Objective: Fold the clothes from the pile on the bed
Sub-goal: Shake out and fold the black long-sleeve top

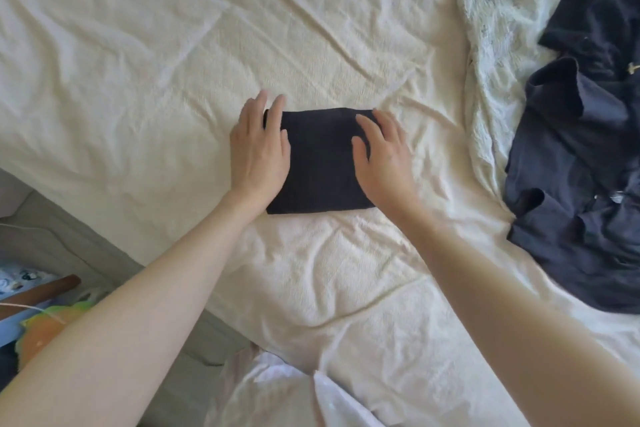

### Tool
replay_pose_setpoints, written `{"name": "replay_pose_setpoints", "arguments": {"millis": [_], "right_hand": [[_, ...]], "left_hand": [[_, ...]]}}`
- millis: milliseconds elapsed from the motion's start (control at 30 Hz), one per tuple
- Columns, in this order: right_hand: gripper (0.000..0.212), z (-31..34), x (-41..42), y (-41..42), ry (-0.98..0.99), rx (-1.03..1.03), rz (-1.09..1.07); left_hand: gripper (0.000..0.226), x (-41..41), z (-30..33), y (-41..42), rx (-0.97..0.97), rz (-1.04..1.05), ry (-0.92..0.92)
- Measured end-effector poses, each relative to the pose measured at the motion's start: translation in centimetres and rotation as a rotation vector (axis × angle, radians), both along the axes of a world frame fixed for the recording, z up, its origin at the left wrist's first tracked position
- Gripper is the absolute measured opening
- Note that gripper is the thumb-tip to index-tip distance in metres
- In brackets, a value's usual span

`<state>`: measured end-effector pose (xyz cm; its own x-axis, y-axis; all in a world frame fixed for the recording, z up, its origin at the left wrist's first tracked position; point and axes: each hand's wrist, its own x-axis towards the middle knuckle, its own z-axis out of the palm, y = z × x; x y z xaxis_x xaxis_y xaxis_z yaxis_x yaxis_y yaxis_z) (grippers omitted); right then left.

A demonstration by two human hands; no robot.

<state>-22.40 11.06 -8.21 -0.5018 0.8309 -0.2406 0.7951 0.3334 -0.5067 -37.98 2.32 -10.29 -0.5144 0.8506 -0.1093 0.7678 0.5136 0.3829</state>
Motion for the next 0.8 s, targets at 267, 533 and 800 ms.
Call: {"name": "replay_pose_setpoints", "arguments": {"millis": [267,533,800], "right_hand": [[0.057,-8.5,0.0,-1.2,-0.313,0.108,0.270],[0.058,-8.4,-0.2,-0.4,-0.311,-0.018,0.320],[0.042,-2.8,2.7,4.9,0.153,-0.575,-0.591]], "left_hand": [[0.057,1.5,-5.7,-1.9,-0.211,-0.245,0.065],[0.062,1.1,-5.8,-1.0,-0.342,-0.299,0.020],[0.043,-0.5,-1.5,-1.5,0.153,0.520,-0.626]]}}
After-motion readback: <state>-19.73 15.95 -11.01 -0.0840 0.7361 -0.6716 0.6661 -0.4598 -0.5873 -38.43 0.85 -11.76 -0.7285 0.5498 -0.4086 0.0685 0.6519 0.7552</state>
